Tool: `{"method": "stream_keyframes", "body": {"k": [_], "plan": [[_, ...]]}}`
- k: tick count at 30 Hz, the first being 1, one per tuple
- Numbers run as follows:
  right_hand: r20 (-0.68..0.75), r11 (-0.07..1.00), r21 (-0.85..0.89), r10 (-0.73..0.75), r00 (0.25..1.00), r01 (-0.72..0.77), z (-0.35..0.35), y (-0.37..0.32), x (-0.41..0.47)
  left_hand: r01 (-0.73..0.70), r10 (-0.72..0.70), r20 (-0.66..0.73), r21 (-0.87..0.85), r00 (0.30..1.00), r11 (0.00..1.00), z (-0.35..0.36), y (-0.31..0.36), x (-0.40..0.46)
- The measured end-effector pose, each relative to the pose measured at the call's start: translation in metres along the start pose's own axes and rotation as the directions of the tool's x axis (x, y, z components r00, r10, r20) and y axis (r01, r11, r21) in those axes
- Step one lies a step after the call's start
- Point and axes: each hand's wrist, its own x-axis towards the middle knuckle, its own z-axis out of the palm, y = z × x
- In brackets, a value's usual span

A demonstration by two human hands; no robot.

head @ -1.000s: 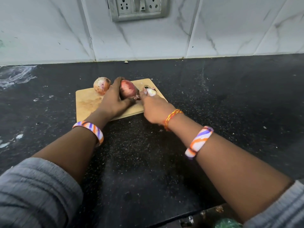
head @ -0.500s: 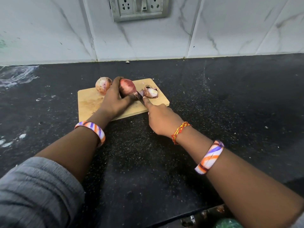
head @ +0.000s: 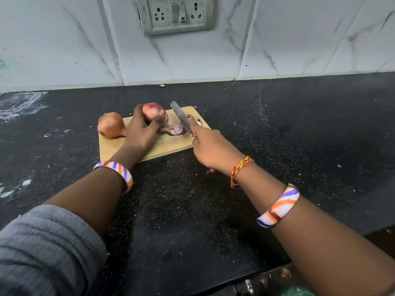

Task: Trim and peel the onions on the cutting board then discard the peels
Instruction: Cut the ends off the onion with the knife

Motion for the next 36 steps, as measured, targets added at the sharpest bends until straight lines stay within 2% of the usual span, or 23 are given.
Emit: {"method": "stream_keyframes", "body": {"k": [4,9,13,18,21,25,31,36], "plan": [[0.035,0.999,0.013,-0.041,0.999,0.041,0.007,-0.007,-0.003,-0.022,0.020,-0.041,-0.051,0.999,0.998,0.004,-0.001,0.002],[0.121,0.999,-0.041,0.005,0.993,0.000,0.029,-0.008,-0.006,-0.005,-0.015,-0.102,-0.190,0.995,0.982,0.001,-0.004,0.003],[0.067,0.994,-0.107,0.010,0.998,-0.003,0.024,-0.006,-0.005,-0.005,-0.018,-0.111,-0.202,0.994,0.979,0.000,-0.004,0.004],[0.003,0.994,-0.111,-0.007,1.000,0.008,0.013,-0.005,-0.007,-0.007,-0.019,-0.112,-0.228,0.993,0.974,0.000,-0.007,0.007],[0.007,0.993,-0.101,-0.067,0.998,0.067,0.020,-0.009,-0.007,-0.021,-0.012,-0.134,-0.240,0.991,0.971,0.003,-0.010,0.009],[0.073,0.989,-0.136,-0.056,0.996,0.065,0.032,-0.009,-0.009,-0.025,-0.018,-0.163,-0.260,0.986,0.965,0.004,-0.011,0.009],[0.002,0.989,-0.145,0.015,1.000,-0.015,0.021,0.005,0.000,-0.017,-0.026,-0.148,-0.285,0.989,0.958,0.002,-0.011,0.010],[-0.042,0.992,-0.122,-0.049,0.998,0.043,0.019,-0.002,-0.001,-0.010,-0.030,-0.136,-0.284,0.990,0.959,0.002,-0.012,0.012]]}}
